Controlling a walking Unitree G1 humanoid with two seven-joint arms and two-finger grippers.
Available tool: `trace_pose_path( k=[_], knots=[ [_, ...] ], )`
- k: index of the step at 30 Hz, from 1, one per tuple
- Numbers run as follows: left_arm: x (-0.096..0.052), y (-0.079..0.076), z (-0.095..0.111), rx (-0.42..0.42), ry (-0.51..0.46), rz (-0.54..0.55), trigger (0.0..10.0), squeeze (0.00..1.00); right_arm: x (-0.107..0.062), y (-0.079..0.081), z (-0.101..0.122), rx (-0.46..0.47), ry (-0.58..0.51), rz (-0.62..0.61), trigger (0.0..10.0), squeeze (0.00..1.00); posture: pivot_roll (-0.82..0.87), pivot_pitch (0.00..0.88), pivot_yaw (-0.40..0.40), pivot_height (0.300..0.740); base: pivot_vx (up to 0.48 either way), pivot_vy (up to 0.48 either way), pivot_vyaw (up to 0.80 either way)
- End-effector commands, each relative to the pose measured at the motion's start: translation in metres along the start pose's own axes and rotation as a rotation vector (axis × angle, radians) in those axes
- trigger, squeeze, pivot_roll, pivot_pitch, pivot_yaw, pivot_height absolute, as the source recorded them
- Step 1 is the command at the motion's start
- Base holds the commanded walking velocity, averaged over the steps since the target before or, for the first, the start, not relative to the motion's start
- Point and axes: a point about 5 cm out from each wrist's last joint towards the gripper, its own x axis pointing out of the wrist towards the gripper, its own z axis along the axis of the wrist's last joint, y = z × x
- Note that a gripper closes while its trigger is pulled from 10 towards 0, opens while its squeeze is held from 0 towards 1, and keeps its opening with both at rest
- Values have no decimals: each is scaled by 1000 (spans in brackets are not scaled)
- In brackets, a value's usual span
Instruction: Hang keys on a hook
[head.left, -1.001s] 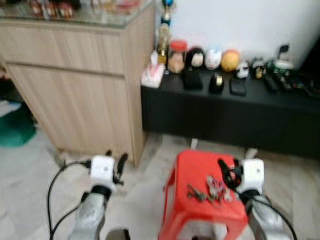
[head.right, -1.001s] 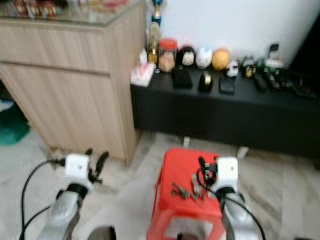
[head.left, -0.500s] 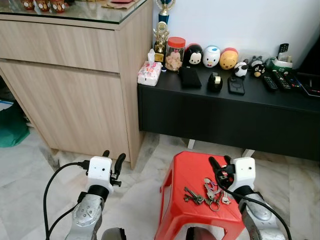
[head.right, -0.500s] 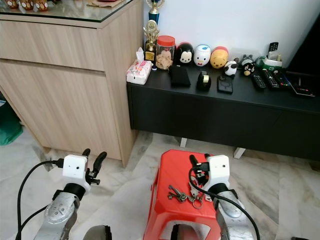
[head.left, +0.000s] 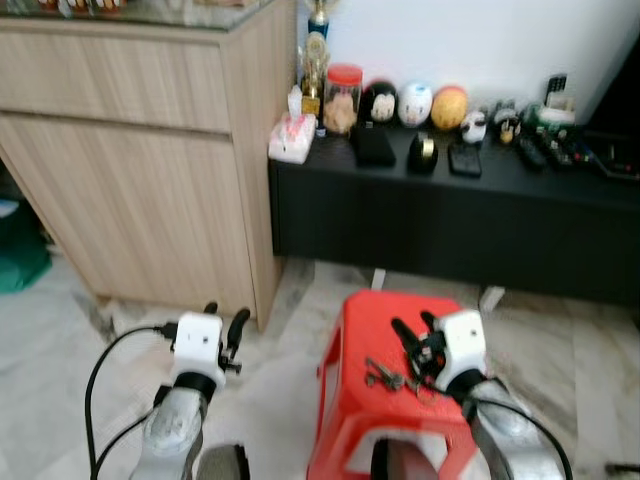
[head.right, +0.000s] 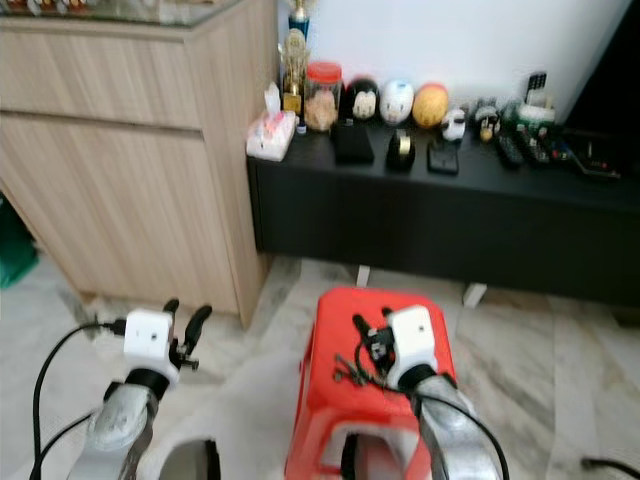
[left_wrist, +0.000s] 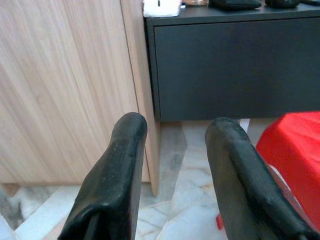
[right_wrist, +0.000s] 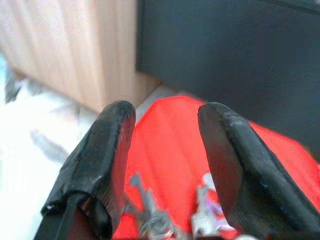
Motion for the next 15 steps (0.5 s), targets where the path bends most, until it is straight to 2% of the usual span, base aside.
trace_pose_path(
  k=[1, 3, 4, 10, 12, 15],
  knots=[
    [1, -3, 7, -4, -21, -12, 10000, 0, 4, -1, 9, -33, 8, 17, 10000, 0, -3, 0, -72, 550, 0, 0, 0],
    [1, -4, 9, -6, -28, -11, 10000, 0, 11, 1, 8, -35, 79, 19, 10000, 0, 0, 0, -77, 550, 0, 0, 0],
    [1, -3, 10, -8, -32, -8, 10000, 0, 17, 2, 8, -5, 109, 21, 10000, 0, -1, 0, -78, 550, 0, 0, 0],
    [-1, -5, 12, -12, -35, -12, 10000, 0, 31, 3, 7, 65, 176, 8, 10000, 0, -10, 0, -72, 550, 0, 0, 0],
    [-1, -11, 14, -17, -37, -33, 10000, 0, 41, 2, 5, 128, 212, 9, 10000, 0, -10, 0, -72, 550, 0, 0, 0],
    [-2, -14, 15, -21, -42, -40, 10000, 0, 45, 3, 4, 148, 228, 18, 10000, 0, 0, 0, -76, 550, 0, 0, 0]
  ],
)
